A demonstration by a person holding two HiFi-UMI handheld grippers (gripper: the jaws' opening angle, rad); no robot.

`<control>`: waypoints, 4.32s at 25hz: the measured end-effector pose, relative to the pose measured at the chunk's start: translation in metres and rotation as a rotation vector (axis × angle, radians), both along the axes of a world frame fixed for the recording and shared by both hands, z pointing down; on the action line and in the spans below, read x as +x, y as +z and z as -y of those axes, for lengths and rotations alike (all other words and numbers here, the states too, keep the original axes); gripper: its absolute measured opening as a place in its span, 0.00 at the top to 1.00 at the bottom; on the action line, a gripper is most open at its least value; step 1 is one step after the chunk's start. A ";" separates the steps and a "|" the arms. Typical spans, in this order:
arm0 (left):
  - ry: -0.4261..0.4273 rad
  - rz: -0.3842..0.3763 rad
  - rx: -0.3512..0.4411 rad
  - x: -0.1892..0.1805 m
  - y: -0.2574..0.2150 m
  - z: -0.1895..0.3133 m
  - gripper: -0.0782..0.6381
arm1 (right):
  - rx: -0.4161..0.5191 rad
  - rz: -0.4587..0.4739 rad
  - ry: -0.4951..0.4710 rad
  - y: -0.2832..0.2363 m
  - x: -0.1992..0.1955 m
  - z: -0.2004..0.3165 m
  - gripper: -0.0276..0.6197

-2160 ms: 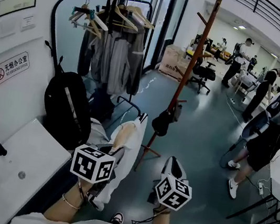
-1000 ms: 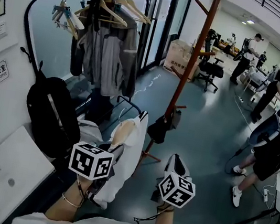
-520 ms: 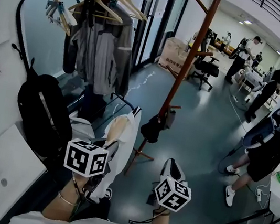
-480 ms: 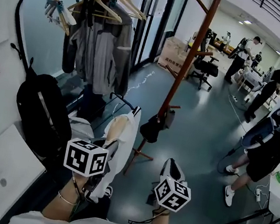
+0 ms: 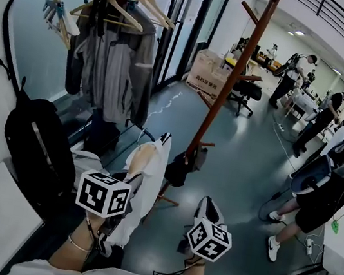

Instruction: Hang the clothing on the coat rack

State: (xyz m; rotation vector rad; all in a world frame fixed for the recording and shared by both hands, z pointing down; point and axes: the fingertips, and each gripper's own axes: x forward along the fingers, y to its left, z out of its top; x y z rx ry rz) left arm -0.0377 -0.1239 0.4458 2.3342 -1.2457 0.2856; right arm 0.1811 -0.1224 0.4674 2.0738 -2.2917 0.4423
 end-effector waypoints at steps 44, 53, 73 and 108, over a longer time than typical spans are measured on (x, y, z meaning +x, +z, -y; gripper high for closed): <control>0.107 -0.003 0.007 -0.022 -0.010 0.271 0.85 | -0.007 -0.029 0.135 -0.013 -0.008 0.240 0.92; 0.084 -0.037 -0.017 -0.037 -0.001 0.289 0.85 | -0.024 -0.048 0.132 -0.009 -0.015 0.257 0.92; -0.033 -0.022 -0.017 0.001 -0.001 0.315 0.85 | -0.013 -0.069 0.018 -0.019 0.025 0.318 0.92; 0.001 0.072 0.098 0.022 -0.055 0.336 0.86 | 0.023 -0.094 0.047 -0.030 0.054 0.321 0.92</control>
